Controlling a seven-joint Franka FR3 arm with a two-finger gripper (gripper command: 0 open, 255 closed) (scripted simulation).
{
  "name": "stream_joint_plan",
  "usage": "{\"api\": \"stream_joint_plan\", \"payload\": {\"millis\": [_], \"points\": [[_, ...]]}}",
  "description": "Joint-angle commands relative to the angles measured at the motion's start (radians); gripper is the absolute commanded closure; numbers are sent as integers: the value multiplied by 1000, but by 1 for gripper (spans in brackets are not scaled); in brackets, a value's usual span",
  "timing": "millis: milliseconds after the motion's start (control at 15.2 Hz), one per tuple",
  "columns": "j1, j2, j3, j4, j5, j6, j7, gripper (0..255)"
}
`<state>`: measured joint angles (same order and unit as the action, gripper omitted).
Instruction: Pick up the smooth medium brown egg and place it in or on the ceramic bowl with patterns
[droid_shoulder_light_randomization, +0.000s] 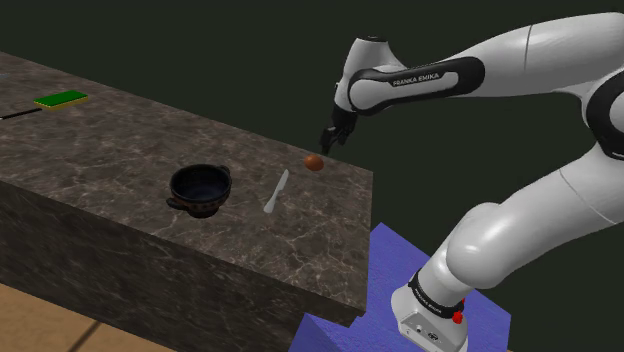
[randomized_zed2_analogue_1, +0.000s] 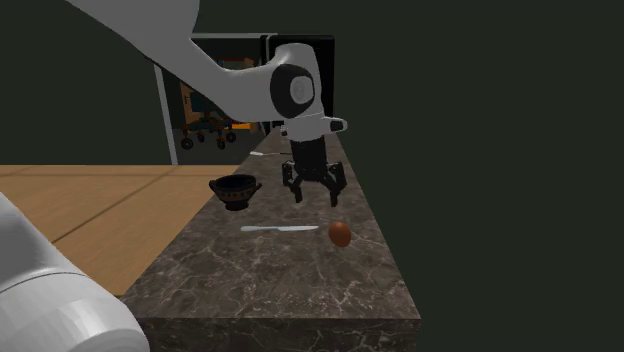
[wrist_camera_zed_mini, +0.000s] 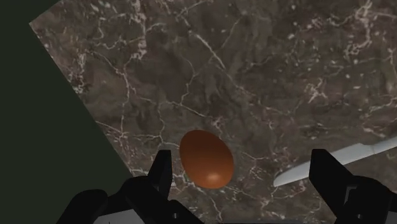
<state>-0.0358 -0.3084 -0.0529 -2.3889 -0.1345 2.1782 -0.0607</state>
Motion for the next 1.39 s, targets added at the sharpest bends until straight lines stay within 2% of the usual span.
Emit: {"api": "stream_joint_plan", "payload": {"millis": [0, 462, 924, 1320], "points": [[-4, 72, -1, 13, -11, 67, 11, 0], [-23, 316, -15, 115, -45, 231, 34, 0], [-29, 389, -22, 101, -53, 319, 39, 0], [-29, 395, -22, 100, -54, 326, 40, 0]]}}
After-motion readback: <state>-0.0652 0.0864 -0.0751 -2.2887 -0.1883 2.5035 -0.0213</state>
